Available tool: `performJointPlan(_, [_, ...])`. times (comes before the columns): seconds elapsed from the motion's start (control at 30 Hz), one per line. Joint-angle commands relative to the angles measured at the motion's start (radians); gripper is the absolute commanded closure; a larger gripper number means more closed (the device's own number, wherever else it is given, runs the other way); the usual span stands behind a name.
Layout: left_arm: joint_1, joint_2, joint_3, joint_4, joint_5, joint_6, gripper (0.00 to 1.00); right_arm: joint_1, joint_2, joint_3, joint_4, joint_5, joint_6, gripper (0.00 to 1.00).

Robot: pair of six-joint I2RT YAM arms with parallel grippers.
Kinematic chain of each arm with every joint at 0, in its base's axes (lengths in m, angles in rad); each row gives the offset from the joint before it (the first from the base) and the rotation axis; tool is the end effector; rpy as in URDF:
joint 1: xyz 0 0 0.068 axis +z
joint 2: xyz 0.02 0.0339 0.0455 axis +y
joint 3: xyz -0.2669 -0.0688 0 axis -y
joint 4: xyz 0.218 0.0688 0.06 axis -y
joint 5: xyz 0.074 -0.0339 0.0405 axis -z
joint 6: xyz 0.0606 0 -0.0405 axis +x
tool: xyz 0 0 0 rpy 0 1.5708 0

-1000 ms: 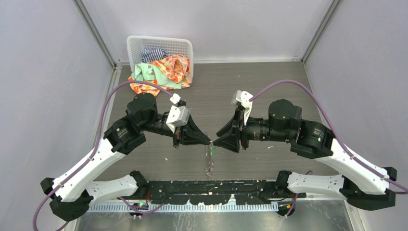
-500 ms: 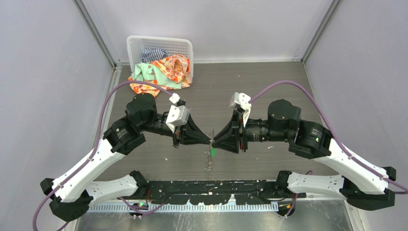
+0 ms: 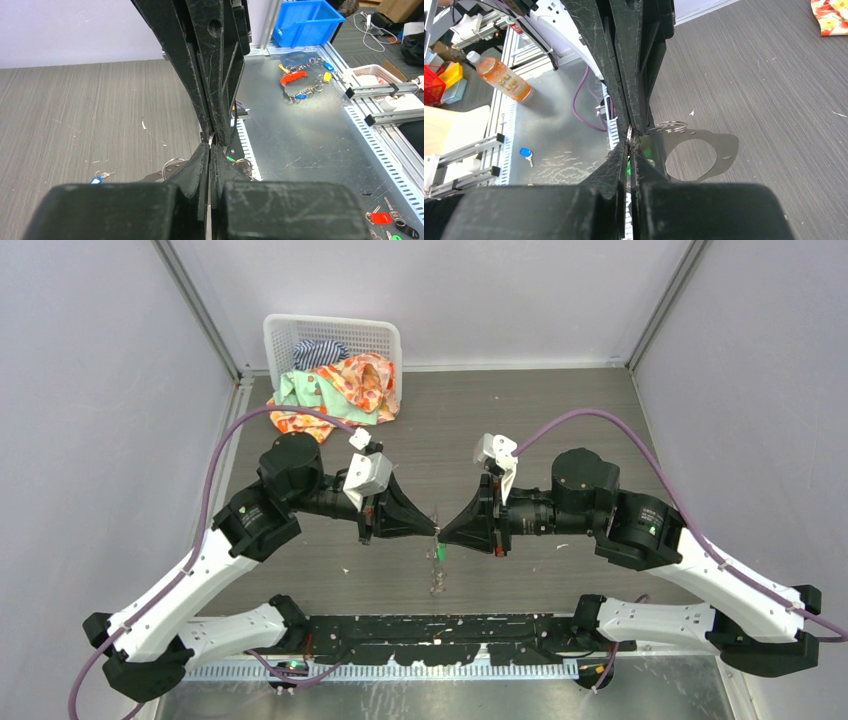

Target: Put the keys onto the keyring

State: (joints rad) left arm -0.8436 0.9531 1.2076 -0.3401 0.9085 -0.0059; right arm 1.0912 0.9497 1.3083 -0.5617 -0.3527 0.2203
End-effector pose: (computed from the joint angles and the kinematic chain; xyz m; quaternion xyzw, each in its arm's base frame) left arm 0.0787 -0.1604 0.4345 0.5403 0.4841 -0.5449 0.4204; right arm 0.0626 0.1657 0.4369 -0.4224 0.6452 0.4870 0.4101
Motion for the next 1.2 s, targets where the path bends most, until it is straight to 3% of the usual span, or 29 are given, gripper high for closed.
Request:
performJointPlan(0.0, [0.003, -0.03, -0.004, 0.045, 0.0, -0.008, 1.0, 0.002, -0.006, 0.007, 0.081, 0.013, 0.019, 0.97])
performJointPlan(0.17, [0.003, -0.041, -0.03, 0.007, -0.015, 0.031, 1.0, 0.002, 0.007, 0.047, 0.015, 0.018, 0.018, 0.99])
performJointPlan(0.3, [0.003, -0.043, -0.041, -0.044, -0.053, 0.092, 1.0, 0.001, 0.058, 0.149, -0.139, 0.037, 0.014, 0.99])
performJointPlan(0.4, [0.003, -0.031, -0.013, -0.106, -0.077, 0.146, 0.76, 0.003, 0.129, 0.254, -0.29, 0.051, 0.004, 0.99])
performJointPlan(0.53, [0.003, 0.026, 0.099, -0.284, -0.048, 0.284, 0.63, 0.01, 0.226, 0.387, -0.463, 0.051, -0.024, 0.99])
performJointPlan(0.67, [0.003, 0.084, 0.188, -0.427, -0.006, 0.362, 0.62, 0.026, 0.297, 0.466, -0.562, 0.046, -0.056, 0.99])
performJointPlan(0.87, [0.003, 0.108, 0.22, -0.487, 0.039, 0.431, 0.69, 0.047, 0.357, 0.539, -0.616, 0.041, -0.086, 0.99])
performJointPlan(1.17, [0.003, 0.135, 0.216, -0.509, 0.066, 0.451, 0.69, 0.054, 0.415, 0.598, -0.65, 0.011, -0.107, 0.99])
